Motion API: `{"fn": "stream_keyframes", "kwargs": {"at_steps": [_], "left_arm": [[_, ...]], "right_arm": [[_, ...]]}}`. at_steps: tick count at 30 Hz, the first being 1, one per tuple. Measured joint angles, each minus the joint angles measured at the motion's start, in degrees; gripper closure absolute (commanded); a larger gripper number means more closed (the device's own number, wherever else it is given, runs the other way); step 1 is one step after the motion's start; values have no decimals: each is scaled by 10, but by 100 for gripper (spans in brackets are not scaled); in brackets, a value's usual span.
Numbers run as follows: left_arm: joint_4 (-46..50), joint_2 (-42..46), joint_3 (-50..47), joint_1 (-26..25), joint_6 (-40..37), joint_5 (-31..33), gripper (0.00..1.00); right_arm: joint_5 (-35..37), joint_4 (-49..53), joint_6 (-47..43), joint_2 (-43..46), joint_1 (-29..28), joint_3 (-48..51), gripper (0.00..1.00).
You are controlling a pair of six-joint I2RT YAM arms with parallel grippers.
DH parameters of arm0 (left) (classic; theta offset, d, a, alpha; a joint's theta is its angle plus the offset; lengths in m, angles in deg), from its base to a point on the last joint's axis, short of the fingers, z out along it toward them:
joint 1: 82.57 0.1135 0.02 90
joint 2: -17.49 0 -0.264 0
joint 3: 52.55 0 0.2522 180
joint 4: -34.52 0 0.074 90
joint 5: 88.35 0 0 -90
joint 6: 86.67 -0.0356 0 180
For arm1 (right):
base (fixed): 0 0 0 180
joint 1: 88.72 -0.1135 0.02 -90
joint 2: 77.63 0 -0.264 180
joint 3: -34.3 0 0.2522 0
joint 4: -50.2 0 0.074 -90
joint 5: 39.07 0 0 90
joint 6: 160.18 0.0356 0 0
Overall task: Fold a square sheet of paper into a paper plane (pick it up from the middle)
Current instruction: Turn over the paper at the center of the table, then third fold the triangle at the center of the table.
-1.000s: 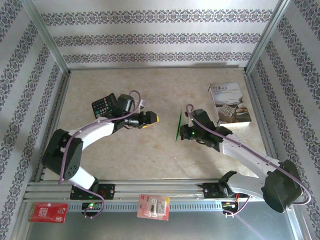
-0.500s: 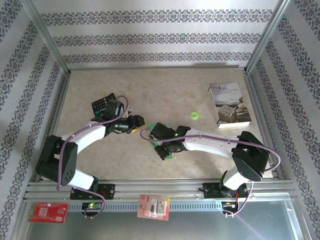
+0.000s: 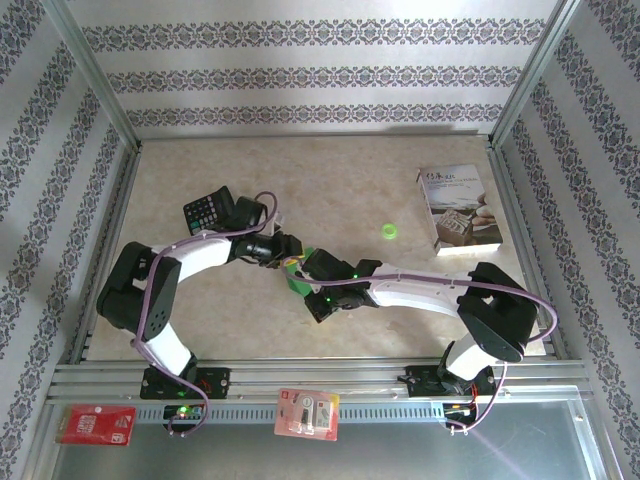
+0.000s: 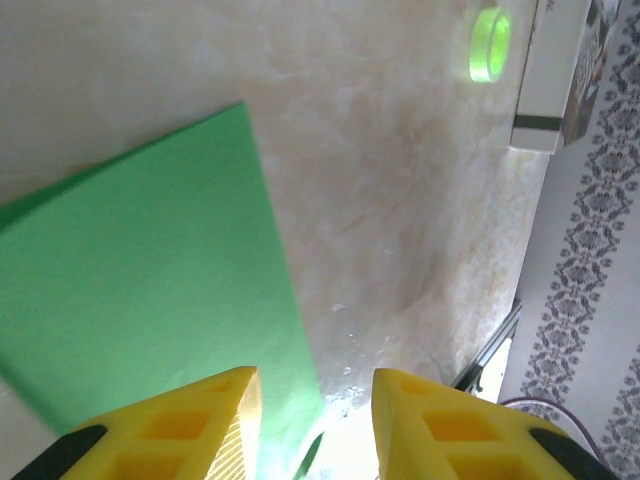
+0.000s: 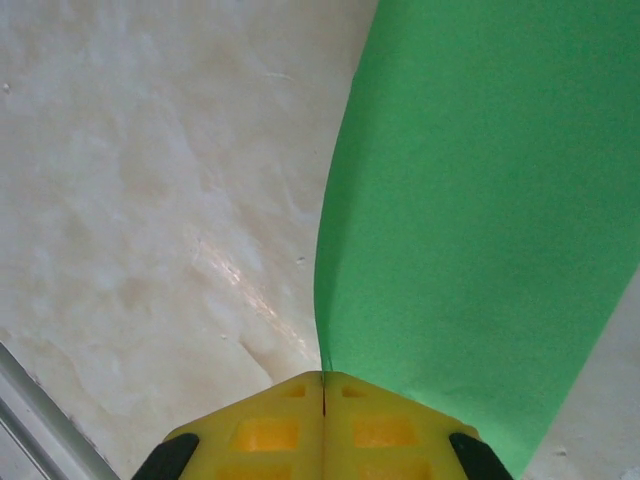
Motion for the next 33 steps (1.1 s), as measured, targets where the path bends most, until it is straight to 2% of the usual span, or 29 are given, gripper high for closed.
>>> {"fn": "stream_keyframes", "kwargs": {"at_steps": [15, 26, 33], "left_arm": [[91, -103, 77, -27, -68, 23, 67], [102, -148, 111, -42, -95, 9, 68], [102, -167, 133, -55, -106, -1, 67]], "right_arm": [[-6, -33, 14, -15, 3, 0, 85], [-21, -72, 13, -24, 14, 4, 92], [-40, -110, 38, -23, 26, 40, 94]]}}
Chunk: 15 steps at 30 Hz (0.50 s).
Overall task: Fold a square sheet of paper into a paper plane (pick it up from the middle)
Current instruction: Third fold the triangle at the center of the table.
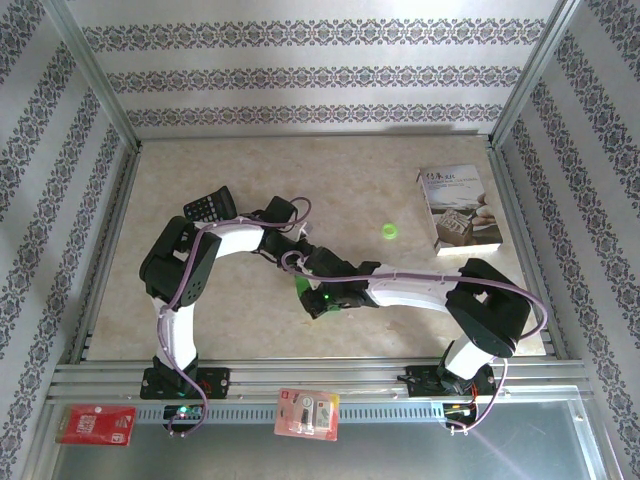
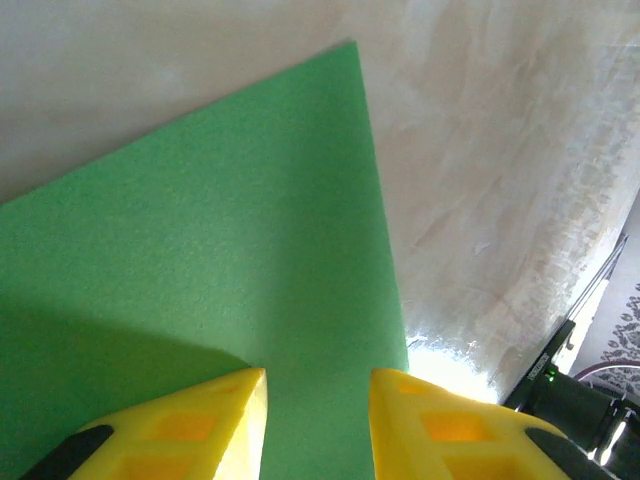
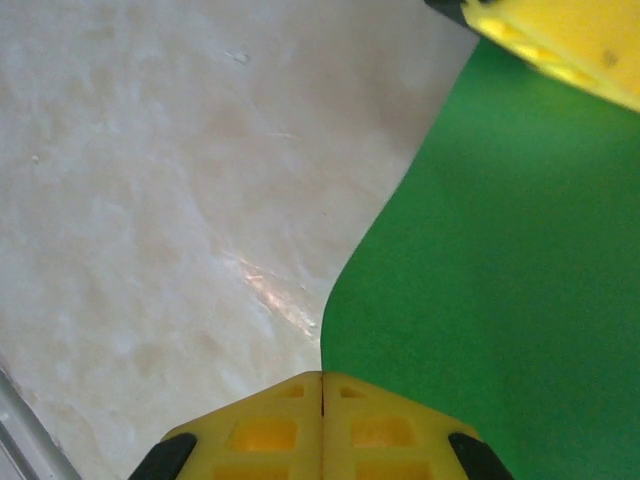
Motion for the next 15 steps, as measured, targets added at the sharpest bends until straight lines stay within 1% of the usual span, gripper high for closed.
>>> {"fn": "stream_keyframes", "kwargs": {"at_steps": [8, 15], "left_arm": [[0, -5, 5, -1, -12, -7, 66], [0, -7, 6, -1, -19, -11, 66]], "right_arm": [[-22, -35, 25, 8, 37, 36, 93], [-50, -54, 31, 14, 69, 43, 92]]}}
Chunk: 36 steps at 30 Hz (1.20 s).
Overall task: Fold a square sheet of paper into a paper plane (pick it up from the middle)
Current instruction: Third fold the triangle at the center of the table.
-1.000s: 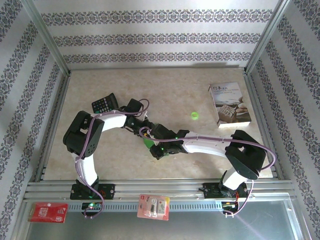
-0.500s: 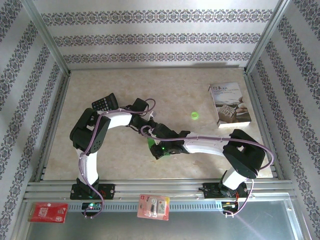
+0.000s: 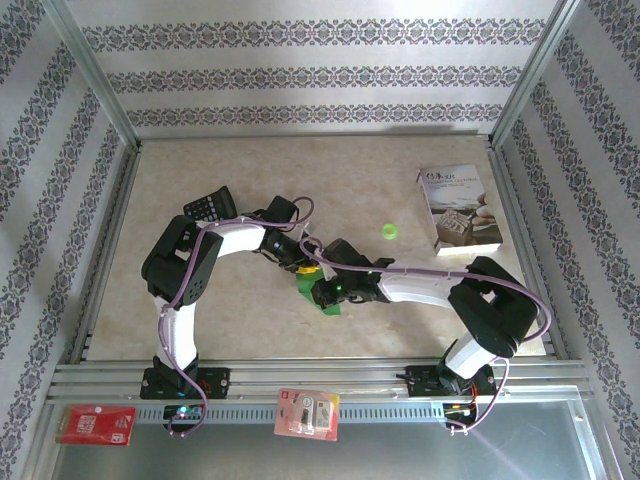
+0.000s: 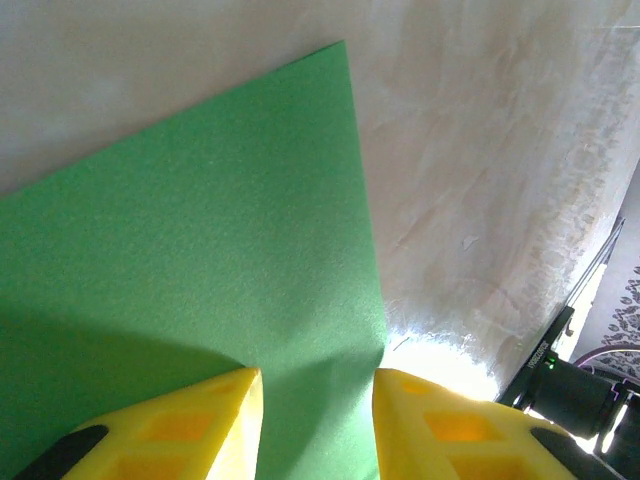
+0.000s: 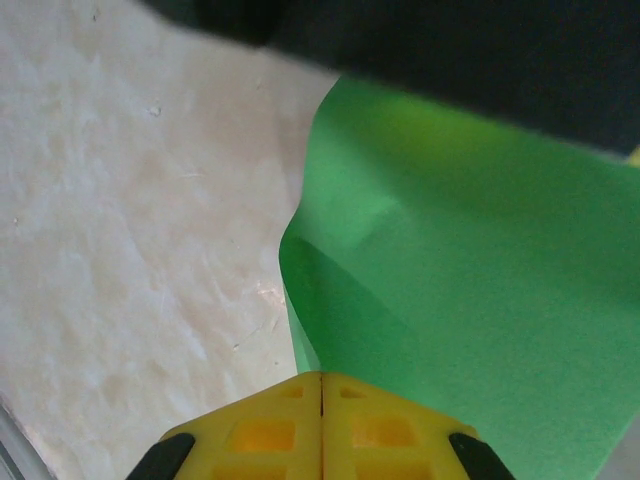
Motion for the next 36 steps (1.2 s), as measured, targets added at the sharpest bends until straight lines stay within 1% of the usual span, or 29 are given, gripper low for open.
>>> {"fn": "stream_keyframes", "kwargs": {"at_steps": [19, 36], "left_arm": [[0, -2, 2, 0, -6, -3, 65], [0, -6, 7, 0, -6, -7, 65]], "right_arm": [[-56, -15, -16, -1, 69, 11, 92], [-83, -23, -38, -31, 103, 11, 92]]}}
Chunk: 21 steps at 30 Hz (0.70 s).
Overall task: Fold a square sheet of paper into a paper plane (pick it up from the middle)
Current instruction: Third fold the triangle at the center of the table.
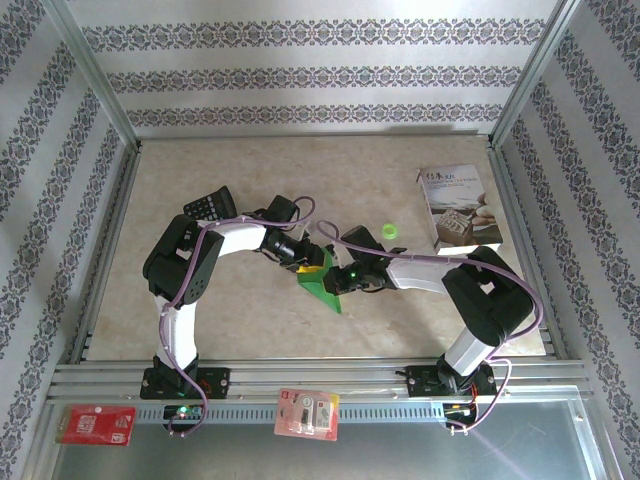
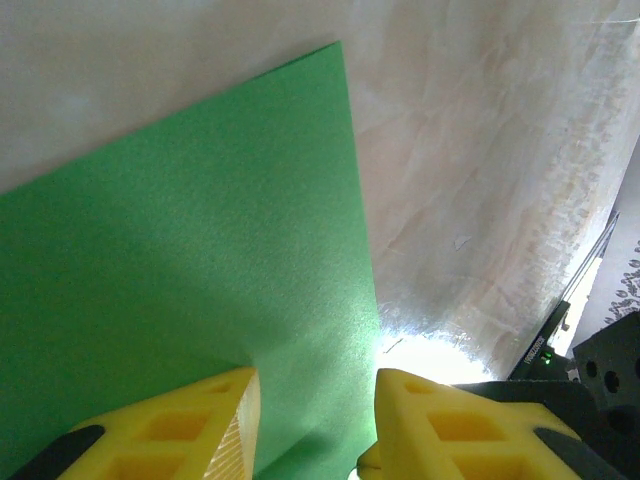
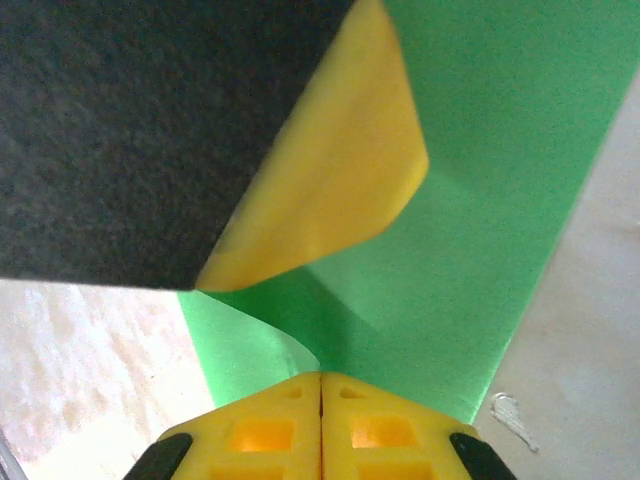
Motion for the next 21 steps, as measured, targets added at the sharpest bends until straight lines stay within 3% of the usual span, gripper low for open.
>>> {"fn": "stream_keyframes", "kwargs": {"at_steps": [21], "left_arm": [[0, -1, 1, 0, 0, -1, 65]], "right_arm": [[-14, 15, -23, -20, 20, -7, 92]]}}
